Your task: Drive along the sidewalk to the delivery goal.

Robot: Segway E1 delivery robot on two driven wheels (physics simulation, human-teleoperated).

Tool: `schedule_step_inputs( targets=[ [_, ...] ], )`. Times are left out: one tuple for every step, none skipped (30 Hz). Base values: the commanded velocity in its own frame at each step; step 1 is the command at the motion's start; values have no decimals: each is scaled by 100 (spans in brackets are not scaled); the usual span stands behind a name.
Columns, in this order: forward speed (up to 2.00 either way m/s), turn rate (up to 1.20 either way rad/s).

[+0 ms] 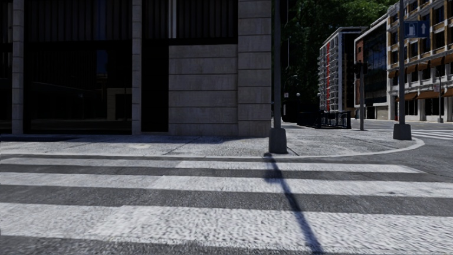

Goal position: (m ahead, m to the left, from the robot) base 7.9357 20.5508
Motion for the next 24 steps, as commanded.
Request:
schedule_step_inputs(
  targets=[
    [97,0],
    [97,0],
    [97,0],
    [97,0],
    [97,0],
    [97,0],
    [97,0],
    [97,0],
    [97,0],
    [97,0],
    [97,0],
    [97,0],
    [97,0],
    [97,0],
    [97,0],
    [97,0],
    [98,0],
    [100,0],
    [100,0],
    [102,0],
    [102,0],
    [102,0],
    [102,0],
    [102,0]
  ],
)
